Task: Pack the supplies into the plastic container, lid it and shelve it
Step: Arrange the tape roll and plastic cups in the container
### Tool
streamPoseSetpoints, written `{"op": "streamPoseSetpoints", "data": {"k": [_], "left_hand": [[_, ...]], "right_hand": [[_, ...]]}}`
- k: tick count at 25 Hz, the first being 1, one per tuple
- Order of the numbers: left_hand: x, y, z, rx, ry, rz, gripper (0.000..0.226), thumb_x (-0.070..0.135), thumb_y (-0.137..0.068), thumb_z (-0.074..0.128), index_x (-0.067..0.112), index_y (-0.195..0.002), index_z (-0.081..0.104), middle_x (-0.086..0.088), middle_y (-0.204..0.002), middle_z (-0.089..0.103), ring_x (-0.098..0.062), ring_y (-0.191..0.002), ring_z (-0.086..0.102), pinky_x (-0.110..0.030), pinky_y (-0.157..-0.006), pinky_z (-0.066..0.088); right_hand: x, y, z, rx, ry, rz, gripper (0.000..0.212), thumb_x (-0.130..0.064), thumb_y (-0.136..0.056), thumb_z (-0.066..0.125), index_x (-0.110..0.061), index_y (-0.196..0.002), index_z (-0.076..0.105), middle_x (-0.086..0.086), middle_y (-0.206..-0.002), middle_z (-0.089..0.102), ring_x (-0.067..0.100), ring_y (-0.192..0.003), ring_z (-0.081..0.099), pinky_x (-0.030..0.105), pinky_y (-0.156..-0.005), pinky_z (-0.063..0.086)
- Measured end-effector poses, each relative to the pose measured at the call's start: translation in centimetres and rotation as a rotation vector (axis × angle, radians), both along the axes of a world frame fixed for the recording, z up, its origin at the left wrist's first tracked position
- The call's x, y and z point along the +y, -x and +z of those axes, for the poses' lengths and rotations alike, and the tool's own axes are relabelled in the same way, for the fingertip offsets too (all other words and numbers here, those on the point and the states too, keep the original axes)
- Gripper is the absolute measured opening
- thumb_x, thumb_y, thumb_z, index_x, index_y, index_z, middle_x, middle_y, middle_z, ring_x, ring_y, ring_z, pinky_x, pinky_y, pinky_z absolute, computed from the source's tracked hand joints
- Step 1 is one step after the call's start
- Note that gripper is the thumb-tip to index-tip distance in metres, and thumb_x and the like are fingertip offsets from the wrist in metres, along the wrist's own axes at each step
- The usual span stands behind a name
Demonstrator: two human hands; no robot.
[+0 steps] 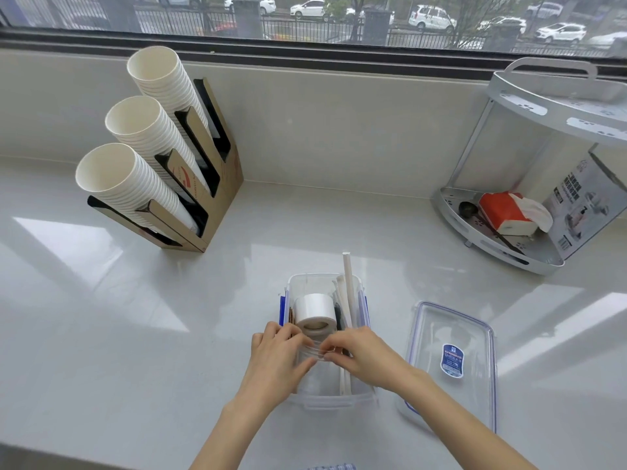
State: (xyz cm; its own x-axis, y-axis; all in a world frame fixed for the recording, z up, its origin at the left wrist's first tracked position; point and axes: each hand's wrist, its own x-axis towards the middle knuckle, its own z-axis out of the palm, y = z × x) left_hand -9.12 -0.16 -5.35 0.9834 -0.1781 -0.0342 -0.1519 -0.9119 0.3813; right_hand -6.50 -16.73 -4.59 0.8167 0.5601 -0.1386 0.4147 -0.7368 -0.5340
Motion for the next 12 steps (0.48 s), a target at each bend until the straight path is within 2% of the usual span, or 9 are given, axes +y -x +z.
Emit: {"op": "streamPoseSetpoints", "data": {"k": [3,7,9,12], "left_hand": [[0.4,-0.2,-0.2,0.011,-0.016,-0.019,0.036,0.042,-0.09,0.043,0.032,-0.124,0.052,0.014,-0.126,0.054,-0.013,-0.118,0.036,-0.022,-0.083,0.014],[0.7,-0.9,-0.2,-0.013,0.056,0.007,0.035,0.038,-0.09,0.045,0.029,-0.123,0.053,0.013,-0.123,0.057,-0.013,-0.116,0.04,-0.022,-0.083,0.015],[0.9,-1.5,-0.1,-0.052,0.095,0.036,0.034,0.037,-0.09,0.044,0.027,-0.122,0.054,0.011,-0.122,0.057,-0.013,-0.117,0.042,-0.021,-0.083,0.016],[1.0,-2.7,-0.1,-0.131,0.121,0.076,0.04,0.038,-0.086,0.044,0.022,-0.121,0.055,0.005,-0.119,0.058,-0.02,-0.117,0.045,-0.024,-0.084,0.019]], "right_hand": [[0.5,-0.4,0.2,0.022,0.101,0.003,0.029,-0.026,-0.094,0.045,-0.019,-0.116,0.062,0.006,-0.108,0.069,0.019,-0.101,0.055,0.022,-0.079,0.029],[0.8,-0.5,0.1,0.038,0.168,0.012,0.031,-0.026,-0.095,0.042,-0.017,-0.118,0.061,0.006,-0.113,0.068,0.021,-0.108,0.053,0.03,-0.091,0.037],[0.9,-0.6,0.0,0.012,0.123,-0.024,0.03,-0.025,-0.094,0.042,-0.016,-0.114,0.062,0.005,-0.111,0.067,0.021,-0.104,0.055,0.03,-0.088,0.04],[0.7,-1.4,0.0,-0.087,-0.031,-0.226,0.026,-0.024,-0.093,0.045,-0.016,-0.113,0.059,0.002,-0.111,0.061,0.019,-0.102,0.058,0.026,-0.084,0.043]]}}
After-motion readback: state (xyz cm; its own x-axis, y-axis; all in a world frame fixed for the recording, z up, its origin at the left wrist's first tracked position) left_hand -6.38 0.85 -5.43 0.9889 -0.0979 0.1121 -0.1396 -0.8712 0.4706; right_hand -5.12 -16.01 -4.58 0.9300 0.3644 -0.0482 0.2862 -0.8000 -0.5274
